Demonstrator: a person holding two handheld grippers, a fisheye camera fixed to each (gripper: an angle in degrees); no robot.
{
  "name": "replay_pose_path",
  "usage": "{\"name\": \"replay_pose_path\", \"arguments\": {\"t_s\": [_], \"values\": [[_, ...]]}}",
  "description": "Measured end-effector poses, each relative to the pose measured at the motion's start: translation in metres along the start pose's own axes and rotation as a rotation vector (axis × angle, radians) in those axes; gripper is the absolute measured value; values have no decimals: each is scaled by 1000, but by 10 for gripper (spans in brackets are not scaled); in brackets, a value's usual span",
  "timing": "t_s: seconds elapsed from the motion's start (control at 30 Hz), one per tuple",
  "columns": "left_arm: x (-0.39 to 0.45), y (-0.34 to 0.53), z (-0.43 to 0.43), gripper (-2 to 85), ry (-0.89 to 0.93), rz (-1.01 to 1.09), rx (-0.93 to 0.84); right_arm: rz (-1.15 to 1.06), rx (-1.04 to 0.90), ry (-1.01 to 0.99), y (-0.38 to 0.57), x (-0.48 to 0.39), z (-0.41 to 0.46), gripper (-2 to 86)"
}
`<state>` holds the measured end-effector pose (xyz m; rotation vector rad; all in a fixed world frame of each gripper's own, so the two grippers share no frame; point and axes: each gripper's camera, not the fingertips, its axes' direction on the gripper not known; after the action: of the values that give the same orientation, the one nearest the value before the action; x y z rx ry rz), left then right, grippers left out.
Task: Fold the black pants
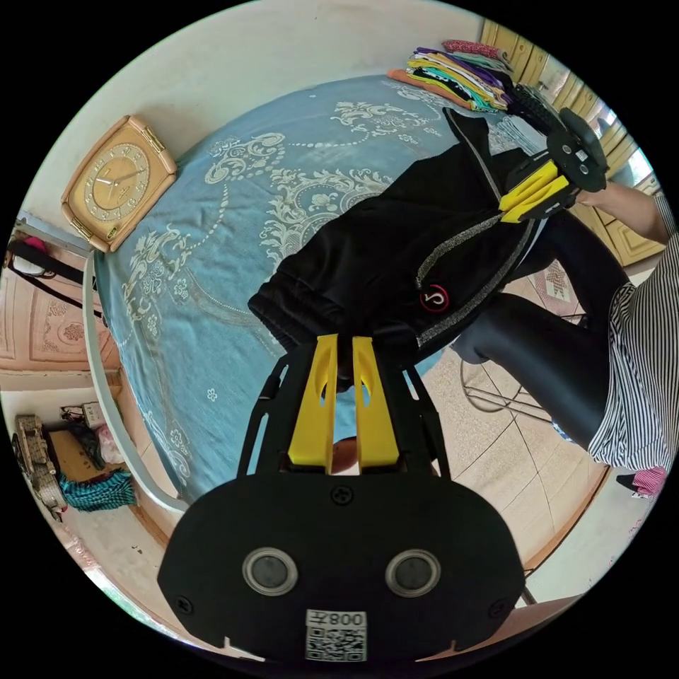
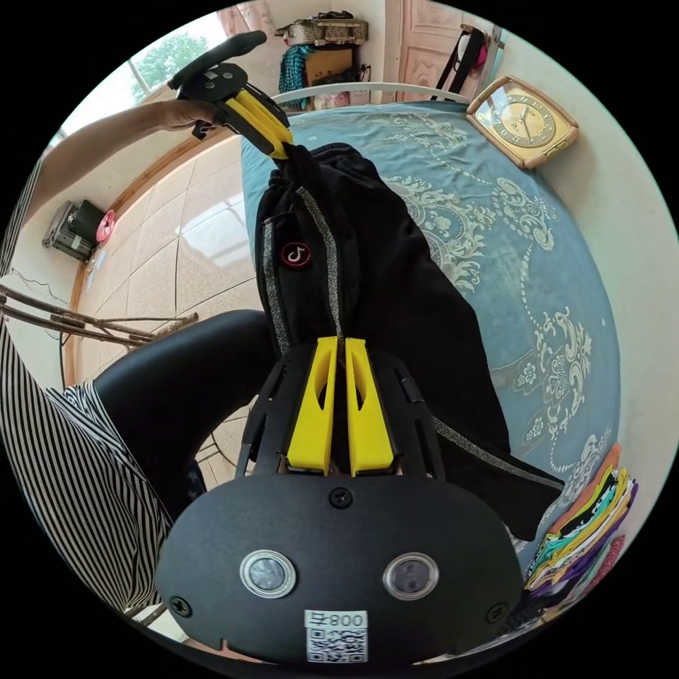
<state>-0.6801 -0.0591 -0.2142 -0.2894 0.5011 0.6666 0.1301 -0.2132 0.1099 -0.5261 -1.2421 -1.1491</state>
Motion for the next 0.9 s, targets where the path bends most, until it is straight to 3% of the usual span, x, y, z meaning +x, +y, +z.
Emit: {"name": "replay_pose_path", "arguments": {"t_s": [0.63, 0.9], "values": [[20, 96, 12, 34, -39, 29, -87, -9, -46, -119, 31, 9, 74, 13], [4, 157, 1, 79, 30, -151, -53, -17, -18, -135, 48, 19, 86, 21]]}}
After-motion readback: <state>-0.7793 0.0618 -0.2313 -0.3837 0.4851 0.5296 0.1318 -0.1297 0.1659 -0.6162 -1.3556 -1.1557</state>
